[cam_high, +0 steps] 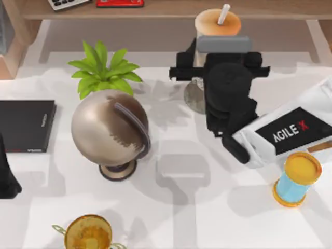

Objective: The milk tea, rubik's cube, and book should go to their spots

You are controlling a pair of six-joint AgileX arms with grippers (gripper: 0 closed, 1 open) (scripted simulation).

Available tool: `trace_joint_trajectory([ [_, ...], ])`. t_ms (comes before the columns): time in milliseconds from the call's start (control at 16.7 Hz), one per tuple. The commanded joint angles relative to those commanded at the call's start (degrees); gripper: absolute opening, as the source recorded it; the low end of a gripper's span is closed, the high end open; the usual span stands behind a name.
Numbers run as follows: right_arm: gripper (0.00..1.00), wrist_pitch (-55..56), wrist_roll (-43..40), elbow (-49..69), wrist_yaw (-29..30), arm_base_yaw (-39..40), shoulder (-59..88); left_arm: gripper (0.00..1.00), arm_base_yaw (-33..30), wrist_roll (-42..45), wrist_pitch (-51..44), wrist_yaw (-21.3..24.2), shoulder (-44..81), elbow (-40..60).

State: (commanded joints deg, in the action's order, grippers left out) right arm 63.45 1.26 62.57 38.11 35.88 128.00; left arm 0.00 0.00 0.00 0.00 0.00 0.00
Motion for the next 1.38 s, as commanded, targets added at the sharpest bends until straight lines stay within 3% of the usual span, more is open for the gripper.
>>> trace_joint_trajectory([
  [360,0.0,1.43,0.07,-0.08,0.08,0.03,1.39,1.0,0.0,0.0,0.0,0.0,0.0,0.0],
  [1140,0.98,1.43,0.07,-0.08,0.08,0.03,1.39,1.0,0.0,0.0,0.0,0.0,0.0,0.0],
  [1380,1.0,1.43,0.07,-0.08,0.08,0.03,1.39,1.0,0.0,0.0,0.0,0.0,0.0,0.0],
])
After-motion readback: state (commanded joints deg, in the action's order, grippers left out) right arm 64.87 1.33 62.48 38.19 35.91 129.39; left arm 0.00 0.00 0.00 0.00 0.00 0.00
